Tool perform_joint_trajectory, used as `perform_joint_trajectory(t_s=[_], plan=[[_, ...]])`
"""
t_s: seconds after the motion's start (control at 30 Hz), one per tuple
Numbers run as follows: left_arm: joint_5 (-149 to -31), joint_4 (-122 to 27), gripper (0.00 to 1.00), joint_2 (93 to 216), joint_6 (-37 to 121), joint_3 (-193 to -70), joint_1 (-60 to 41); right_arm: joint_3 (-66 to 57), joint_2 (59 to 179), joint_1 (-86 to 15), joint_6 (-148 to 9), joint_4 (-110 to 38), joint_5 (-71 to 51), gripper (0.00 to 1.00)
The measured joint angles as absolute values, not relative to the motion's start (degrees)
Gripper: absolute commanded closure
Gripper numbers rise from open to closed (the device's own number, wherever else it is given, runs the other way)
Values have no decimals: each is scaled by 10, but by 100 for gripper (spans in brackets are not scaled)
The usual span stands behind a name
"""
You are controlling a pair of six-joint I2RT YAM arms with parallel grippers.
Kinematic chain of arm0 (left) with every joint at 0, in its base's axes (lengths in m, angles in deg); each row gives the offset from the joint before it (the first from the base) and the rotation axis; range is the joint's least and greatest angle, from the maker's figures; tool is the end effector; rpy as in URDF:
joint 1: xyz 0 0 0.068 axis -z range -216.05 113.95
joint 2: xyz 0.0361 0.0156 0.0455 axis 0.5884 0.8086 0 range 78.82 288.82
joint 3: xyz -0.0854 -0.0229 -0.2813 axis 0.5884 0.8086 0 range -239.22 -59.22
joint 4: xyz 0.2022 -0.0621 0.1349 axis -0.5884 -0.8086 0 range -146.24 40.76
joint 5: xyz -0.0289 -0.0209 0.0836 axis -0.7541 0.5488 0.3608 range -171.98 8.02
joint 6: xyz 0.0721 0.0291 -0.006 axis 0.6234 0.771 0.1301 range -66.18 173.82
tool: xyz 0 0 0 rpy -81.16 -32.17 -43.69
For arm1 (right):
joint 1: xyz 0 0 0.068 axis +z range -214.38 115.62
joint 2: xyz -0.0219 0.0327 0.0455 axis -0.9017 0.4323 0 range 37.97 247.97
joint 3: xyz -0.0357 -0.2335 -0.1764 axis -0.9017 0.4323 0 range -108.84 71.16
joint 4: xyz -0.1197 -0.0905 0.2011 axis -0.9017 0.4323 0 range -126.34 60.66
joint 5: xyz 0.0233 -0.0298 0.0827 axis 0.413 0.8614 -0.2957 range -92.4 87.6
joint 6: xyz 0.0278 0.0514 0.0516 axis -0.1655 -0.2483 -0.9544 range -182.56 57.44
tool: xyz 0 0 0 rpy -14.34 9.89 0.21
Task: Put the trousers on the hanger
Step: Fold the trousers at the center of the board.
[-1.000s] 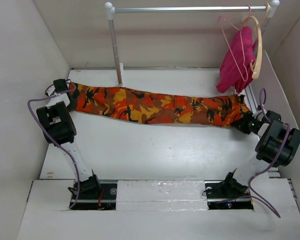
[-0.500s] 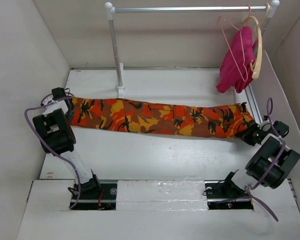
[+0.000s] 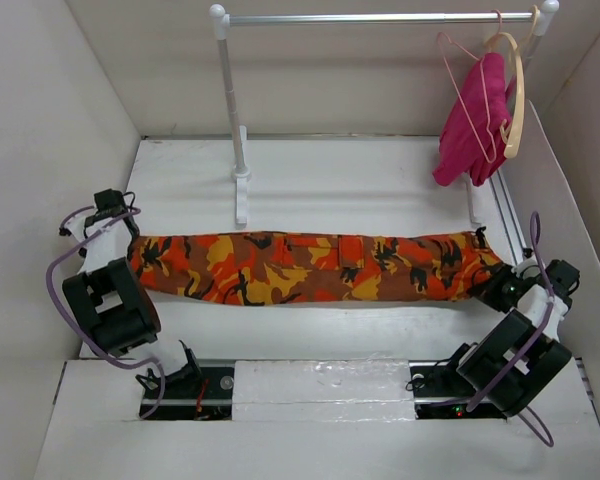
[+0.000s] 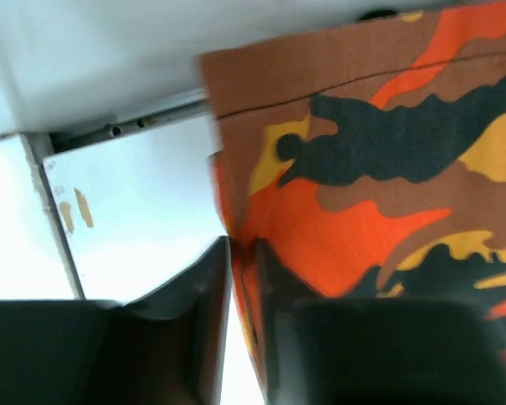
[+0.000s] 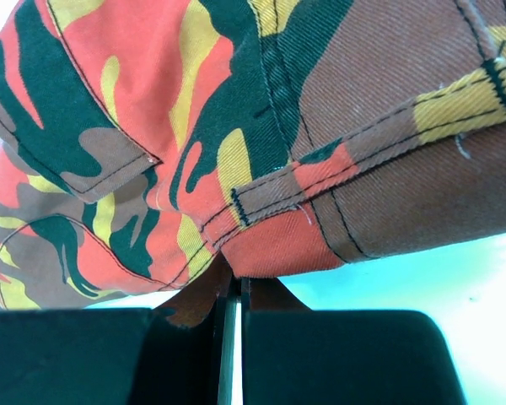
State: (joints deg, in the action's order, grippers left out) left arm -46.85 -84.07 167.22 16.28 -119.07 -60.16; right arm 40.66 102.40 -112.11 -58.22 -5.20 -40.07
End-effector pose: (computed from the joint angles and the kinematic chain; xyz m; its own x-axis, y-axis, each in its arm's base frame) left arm 0.2613 0.1589 0.2263 -0.2999 -0.6803 -0.6688 -0.9488 0.2857 0.1348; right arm 0.1493 -0.1037 0.1765 -0.6395 0.6142 -0.4624 0.3650 0.7719 0.5206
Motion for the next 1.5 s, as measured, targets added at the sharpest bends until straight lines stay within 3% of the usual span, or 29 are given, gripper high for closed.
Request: perform_joint_trajectory(t_s=[0.03,0.07,0.1,0.13,0.17,0.2,0.27,0.4,0.53,0.73,0.9,1.03,1.17,1.3,1.4,1.5], plan=[[-470,-853,64,1668,158,-1198,-602,405,1024,-1121,-580,-48,-401,99],[-472,-862,53,1663,154,-1207,-602,404,1025,-1120,-579,-48,-403,98],[-479,-868,43,1659,147,-1216,-602,404,1029,-1119,-578,-49,-405,75],[-488,-872,31,1655,142,-1225,-602,403,1035,-1119,-579,-50,-408,60],[-498,-876,28,1650,137,-1234,-602,402,1043,-1119,-578,-50,-410,48],[-512,-877,27,1644,129,-1242,-602,400,1052,-1118,-578,-50,-412,35],[-533,-882,27,1634,122,-1258,-593,394,1066,-1110,-574,-48,-414,31],[-565,-877,32,1615,112,-1291,-534,363,1083,-1088,-569,-34,-417,31],[-602,-822,37,1574,114,-1292,-380,334,1063,-1081,-565,-16,-417,30],[-682,-682,43,1525,119,-1219,-87,323,1021,-1081,-559,18,-390,36],[-697,-628,44,1629,139,-1249,77,252,999,-1086,-546,124,-276,38],[-723,-599,45,1688,149,-1241,113,164,997,-1086,-535,142,-237,43],[-755,-568,45,1689,150,-1203,111,175,998,-1023,-534,78,-295,62],[-782,-555,45,1692,155,-1189,119,228,1060,-863,-555,-23,-352,100],[-793,-540,48,1691,163,-1177,129,254,1109,-794,-574,-108,-382,100],[-800,-531,48,1689,170,-1154,134,288,1121,-788,-600,-212,-399,100]])
